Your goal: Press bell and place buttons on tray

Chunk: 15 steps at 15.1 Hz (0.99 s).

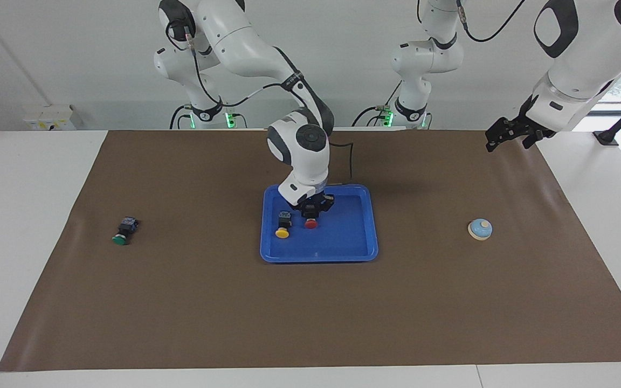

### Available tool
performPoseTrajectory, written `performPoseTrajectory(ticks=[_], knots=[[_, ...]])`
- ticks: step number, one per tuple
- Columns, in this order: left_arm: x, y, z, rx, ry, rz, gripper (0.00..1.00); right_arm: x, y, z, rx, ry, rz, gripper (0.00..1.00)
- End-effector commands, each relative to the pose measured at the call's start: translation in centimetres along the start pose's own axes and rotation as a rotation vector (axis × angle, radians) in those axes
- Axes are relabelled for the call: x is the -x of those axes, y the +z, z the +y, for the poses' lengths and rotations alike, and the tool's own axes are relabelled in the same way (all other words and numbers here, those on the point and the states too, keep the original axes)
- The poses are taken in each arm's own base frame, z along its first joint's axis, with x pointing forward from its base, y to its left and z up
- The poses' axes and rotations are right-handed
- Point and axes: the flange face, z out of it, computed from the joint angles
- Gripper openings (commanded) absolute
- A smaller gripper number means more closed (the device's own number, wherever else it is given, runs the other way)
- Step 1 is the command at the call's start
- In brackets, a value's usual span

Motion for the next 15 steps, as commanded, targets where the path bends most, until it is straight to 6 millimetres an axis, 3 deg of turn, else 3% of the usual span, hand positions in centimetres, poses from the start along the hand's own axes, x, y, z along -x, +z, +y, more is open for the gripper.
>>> performPoseTrajectory(ticks=[1,3,5,9,12,15], knots=[[0.6,-0.2,-0.2,0.006,-0.012,-0.007,1.0,-0.8,-3.1,0.4,0.022,0.056,-0.027,1.0],[0.6,-0.2,-0.2,0.006,-0.012,-0.007,1.0,-2.0,-5.3,1.7,0.041,0.084,-0.044,1.0],[0.6,-0.2,-0.1,0.006,-0.01,-0.007,1.0,-4.8,-8.3,6.4,0.039,0.153,-0.029,1.0],[0.6,-0.2,-0.1,0.006,-0.01,-0.007,1.0,-10.0,-13.4,19.8,0.025,0.156,-0.029,1.0],[0.6,-0.2,-0.1,0.006,-0.01,-0.007,1.0,-12.6,-13.7,29.6,0.026,0.112,-0.057,1.0],[0.6,-0.2,-0.2,0.006,-0.012,-0.007,1.0,-13.2,-12.2,38.8,0.021,0.04,-0.078,1.0]])
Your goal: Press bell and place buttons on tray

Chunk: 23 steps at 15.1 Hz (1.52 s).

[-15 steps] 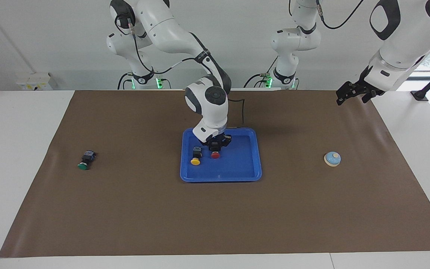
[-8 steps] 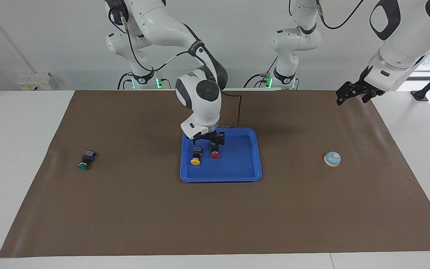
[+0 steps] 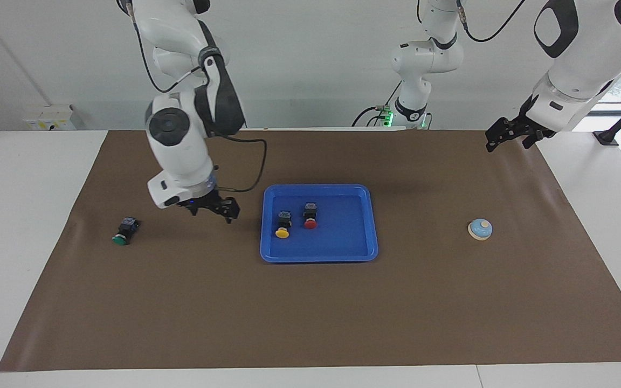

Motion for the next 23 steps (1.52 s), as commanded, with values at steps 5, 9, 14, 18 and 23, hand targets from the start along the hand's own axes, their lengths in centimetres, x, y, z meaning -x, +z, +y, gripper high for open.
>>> performPoseTrajectory(ticks=[5,9,14,18,23], knots=[[0.6,-0.2,-0.2,0.006,-0.011,-0.007,1.0,0.6,6.2,13.4,0.009,-0.126,0.065,1.0],[0.6,-0.2,-0.1,0.006,-0.01,-0.007,1.0,1.0,9.8,16.4,0.006,-0.128,0.109,1.0],[0.6,-0.2,-0.2,0.006,-0.011,-0.007,1.0,2.3,13.6,18.4,0.005,-0.133,0.133,1.0],[0.6,-0.2,-0.2,0.006,-0.011,-0.007,1.0,3.0,14.8,19.1,0.003,-0.136,0.125,1.0],[0.6,-0.2,-0.2,0.006,-0.011,-0.007,1.0,3.1,14.9,18.7,0.002,-0.142,0.115,0.0]])
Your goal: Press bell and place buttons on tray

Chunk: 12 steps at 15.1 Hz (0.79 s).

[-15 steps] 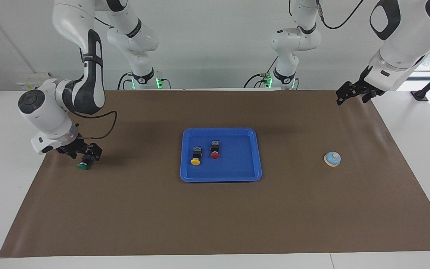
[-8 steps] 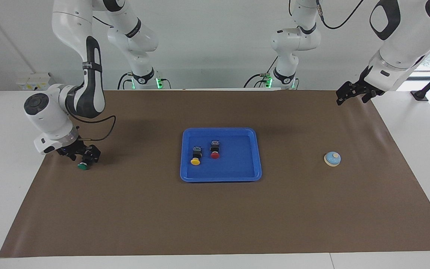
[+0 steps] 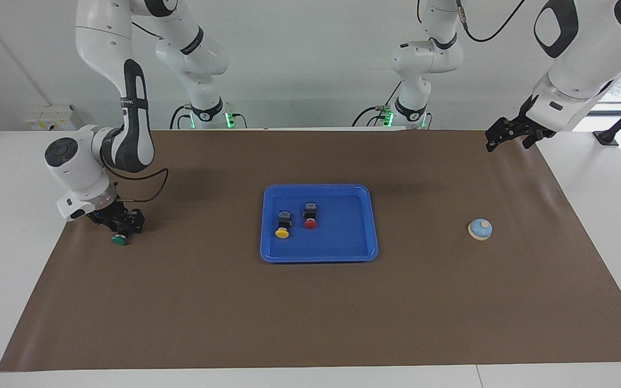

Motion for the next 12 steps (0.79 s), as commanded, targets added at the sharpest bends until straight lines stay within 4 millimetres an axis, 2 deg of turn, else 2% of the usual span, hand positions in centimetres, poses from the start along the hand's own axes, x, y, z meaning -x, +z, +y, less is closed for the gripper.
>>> performPoseTrajectory(ticks=[1,4,7,9,12], knots=[[0.6,-0.2,-0.1,0.006,-0.01,-0.007,1.0,0.7,-0.5,-0.2,0.007,-0.031,0.0,0.0],[0.6,-0.2,-0.1,0.006,-0.01,-0.007,1.0,0.0,-1.5,-1.3,0.008,-0.056,0.0,0.0],[0.6,-0.2,-0.1,0.006,-0.01,-0.007,1.0,-2.6,-5.2,-6.1,0.007,-0.063,-0.037,0.0],[0.6,-0.3,-0.2,0.006,-0.011,-0.005,1.0,-3.9,-8.4,-11.6,0.015,-0.022,-0.071,0.0],[0.6,-0.3,-0.1,0.006,-0.01,-0.005,1.0,-5.4,-13.3,-22.1,0.042,0.041,-0.116,0.0]])
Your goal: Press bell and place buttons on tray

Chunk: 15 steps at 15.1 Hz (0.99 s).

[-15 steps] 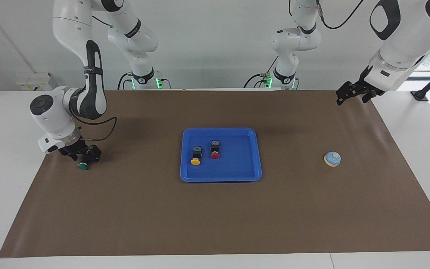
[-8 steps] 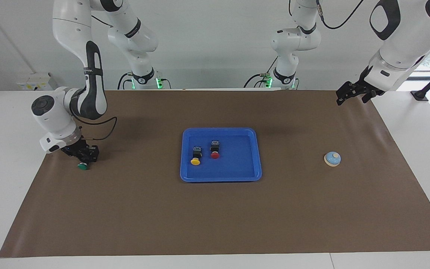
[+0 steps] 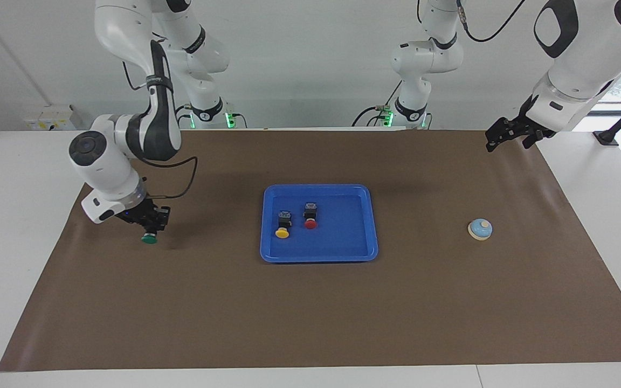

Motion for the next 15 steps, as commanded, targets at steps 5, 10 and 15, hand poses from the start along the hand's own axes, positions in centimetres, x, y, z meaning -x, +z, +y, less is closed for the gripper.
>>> performPoseTrajectory(ticks=[5,10,15], knots=[[0.6,-0.3,-0.2,0.006,-0.011,-0.005,1.0,3.8,-5.4,-24.2,0.038,0.07,0.0,0.0],[0.6,-0.2,-0.2,0.006,-0.011,-0.007,1.0,6.6,-1.1,-37.5,0.01,0.144,-0.007,0.0],[0.6,-0.3,-0.1,0.006,-0.01,-0.005,1.0,10.3,3.9,-43.4,-0.053,0.089,0.054,0.0]])
